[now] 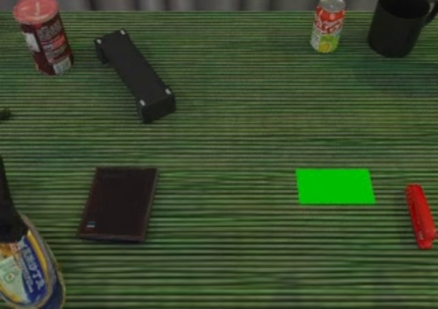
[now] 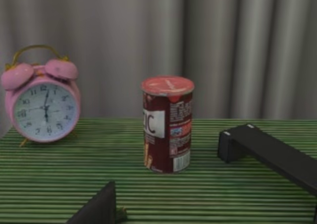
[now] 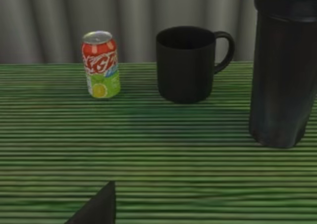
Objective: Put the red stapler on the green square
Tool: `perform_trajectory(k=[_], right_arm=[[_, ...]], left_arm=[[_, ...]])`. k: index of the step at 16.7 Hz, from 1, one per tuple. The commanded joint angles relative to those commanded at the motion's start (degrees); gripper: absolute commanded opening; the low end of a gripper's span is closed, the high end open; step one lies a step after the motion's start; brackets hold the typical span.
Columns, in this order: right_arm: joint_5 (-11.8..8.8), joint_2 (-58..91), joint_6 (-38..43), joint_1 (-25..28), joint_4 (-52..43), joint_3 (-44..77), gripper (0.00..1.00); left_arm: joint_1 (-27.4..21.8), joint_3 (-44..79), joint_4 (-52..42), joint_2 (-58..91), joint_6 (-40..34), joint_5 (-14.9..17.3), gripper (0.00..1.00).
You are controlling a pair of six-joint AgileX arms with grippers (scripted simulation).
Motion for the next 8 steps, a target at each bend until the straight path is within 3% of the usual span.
perform_trajectory(k=[8], right_arm=[[0.15,43.52,4.14,3.97,-26.79,29.08,1.0]], left_arm=[[0.0,0.0,0.0,0.0,0.0,0.0,1.0]])
